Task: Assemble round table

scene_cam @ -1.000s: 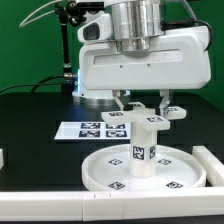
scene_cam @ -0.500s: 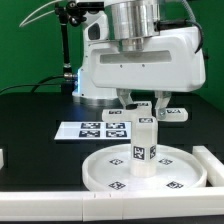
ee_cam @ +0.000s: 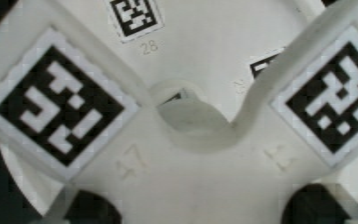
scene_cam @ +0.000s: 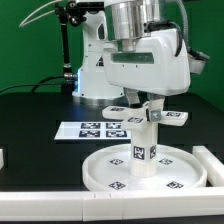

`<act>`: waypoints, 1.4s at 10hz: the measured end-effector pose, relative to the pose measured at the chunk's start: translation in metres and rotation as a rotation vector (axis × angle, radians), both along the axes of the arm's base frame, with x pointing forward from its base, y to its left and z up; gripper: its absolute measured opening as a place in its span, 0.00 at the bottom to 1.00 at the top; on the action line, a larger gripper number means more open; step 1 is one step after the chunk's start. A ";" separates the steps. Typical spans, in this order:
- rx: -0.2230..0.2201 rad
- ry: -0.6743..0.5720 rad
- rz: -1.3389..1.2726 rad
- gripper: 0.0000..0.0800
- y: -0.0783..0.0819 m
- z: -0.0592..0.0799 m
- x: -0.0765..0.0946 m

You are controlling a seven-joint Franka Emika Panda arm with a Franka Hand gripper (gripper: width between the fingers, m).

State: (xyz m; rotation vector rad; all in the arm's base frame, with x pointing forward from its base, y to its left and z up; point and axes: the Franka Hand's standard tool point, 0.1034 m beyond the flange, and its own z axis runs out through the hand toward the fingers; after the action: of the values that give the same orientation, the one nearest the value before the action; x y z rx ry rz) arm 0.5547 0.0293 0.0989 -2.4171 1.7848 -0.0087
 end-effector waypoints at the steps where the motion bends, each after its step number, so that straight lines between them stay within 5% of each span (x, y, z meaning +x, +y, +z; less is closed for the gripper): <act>1: 0.005 0.006 -0.060 0.56 0.000 0.000 0.000; 10: 0.074 0.043 -0.594 0.56 0.002 -0.001 0.000; 11: 0.075 0.043 -0.590 0.76 0.003 -0.001 0.000; 14: 0.084 0.021 -0.545 0.81 0.002 0.010 0.004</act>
Offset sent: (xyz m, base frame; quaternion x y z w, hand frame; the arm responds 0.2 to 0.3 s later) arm -0.0052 0.0027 0.0036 -0.0093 0.0091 0.2643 0.9643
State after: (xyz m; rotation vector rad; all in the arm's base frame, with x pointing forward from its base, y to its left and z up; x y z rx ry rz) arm 0.5587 0.0308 0.1084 -1.8112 2.3369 0.0353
